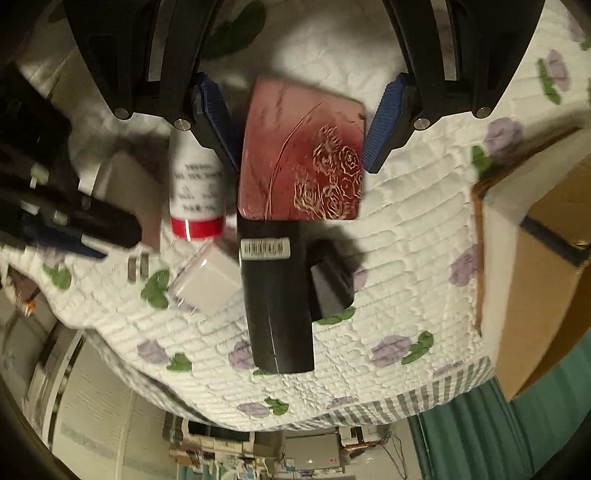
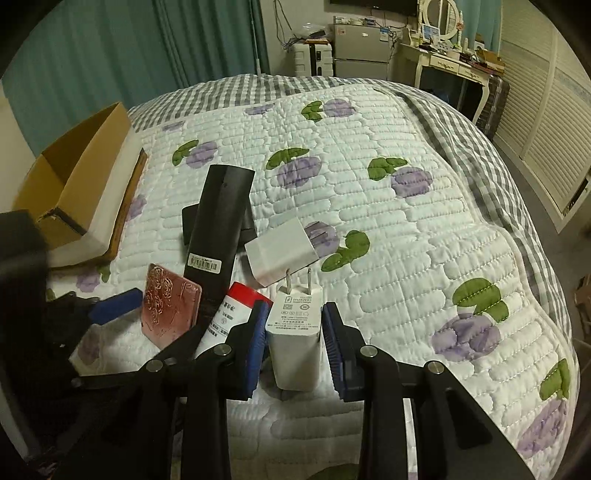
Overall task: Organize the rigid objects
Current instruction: 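Grasp the pink card with the left gripper while the right gripper grasps the white charger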
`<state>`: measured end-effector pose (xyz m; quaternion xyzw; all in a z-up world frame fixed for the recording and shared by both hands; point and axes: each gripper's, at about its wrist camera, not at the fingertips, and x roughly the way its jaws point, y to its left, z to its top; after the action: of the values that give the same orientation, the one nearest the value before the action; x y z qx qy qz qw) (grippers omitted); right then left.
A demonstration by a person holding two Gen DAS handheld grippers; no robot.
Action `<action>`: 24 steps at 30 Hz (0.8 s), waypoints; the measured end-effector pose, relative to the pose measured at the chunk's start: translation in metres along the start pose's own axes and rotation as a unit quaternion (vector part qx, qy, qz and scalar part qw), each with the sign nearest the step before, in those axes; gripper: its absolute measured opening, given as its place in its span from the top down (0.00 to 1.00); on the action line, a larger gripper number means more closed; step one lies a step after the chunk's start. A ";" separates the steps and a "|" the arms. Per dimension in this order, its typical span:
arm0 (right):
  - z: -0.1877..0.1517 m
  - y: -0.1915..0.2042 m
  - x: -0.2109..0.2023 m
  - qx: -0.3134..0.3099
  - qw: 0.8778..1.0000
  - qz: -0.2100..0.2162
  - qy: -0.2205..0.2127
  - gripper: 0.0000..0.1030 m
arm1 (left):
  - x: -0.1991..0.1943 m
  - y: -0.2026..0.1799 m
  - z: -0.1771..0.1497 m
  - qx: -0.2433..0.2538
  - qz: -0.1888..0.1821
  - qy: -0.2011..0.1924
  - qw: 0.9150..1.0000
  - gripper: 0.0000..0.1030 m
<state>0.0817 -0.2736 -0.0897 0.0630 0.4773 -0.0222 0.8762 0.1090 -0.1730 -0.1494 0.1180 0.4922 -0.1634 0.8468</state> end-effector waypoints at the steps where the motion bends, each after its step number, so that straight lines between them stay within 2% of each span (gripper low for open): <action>1: 0.000 0.000 0.001 0.000 1.000 -0.001 0.001 0.72 | 0.004 0.003 0.002 -0.010 -0.010 0.002 1.000 0.30; 7: -0.001 0.001 0.002 -0.002 1.000 -0.002 0.000 0.72 | 0.004 0.016 -0.006 -0.018 -0.040 0.008 0.999 0.31; 12: -0.001 -0.001 0.001 0.002 1.000 0.001 -0.002 0.72 | -0.013 0.022 -0.013 0.008 0.001 -0.003 1.000 0.35; 14: -0.002 -0.002 0.000 0.004 1.000 0.001 -0.003 0.72 | -0.024 0.028 -0.015 0.009 0.003 -0.013 1.000 0.52; 15: -0.002 -0.002 0.000 0.004 1.000 0.002 -0.003 0.72 | -0.027 0.029 -0.015 0.009 0.005 -0.016 1.000 0.73; 16: -0.002 -0.002 0.000 0.004 1.000 0.002 -0.003 0.72 | -0.031 0.030 -0.015 0.013 0.020 -0.020 1.000 0.80; 17: -0.002 -0.002 0.000 0.004 1.000 0.002 -0.003 0.72 | -0.033 0.031 -0.015 0.022 0.047 -0.023 0.998 0.81; 18: -0.002 -0.002 0.000 0.004 1.000 0.002 -0.003 0.72 | -0.032 0.032 -0.014 0.025 0.050 -0.022 0.998 0.82; 21: -0.002 -0.002 0.000 0.004 1.000 0.002 -0.003 0.72 | -0.024 0.042 -0.011 0.009 0.037 -0.014 0.999 0.82; 24: -0.002 -0.001 0.000 0.003 1.000 0.002 -0.003 0.72 | -0.022 0.041 -0.011 0.013 0.033 -0.020 0.999 0.90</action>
<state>0.0800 -0.2745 -0.0910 0.0666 0.4743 -0.0226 0.8775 0.1062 -0.1273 -0.1337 0.1419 0.4692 -0.1441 0.8596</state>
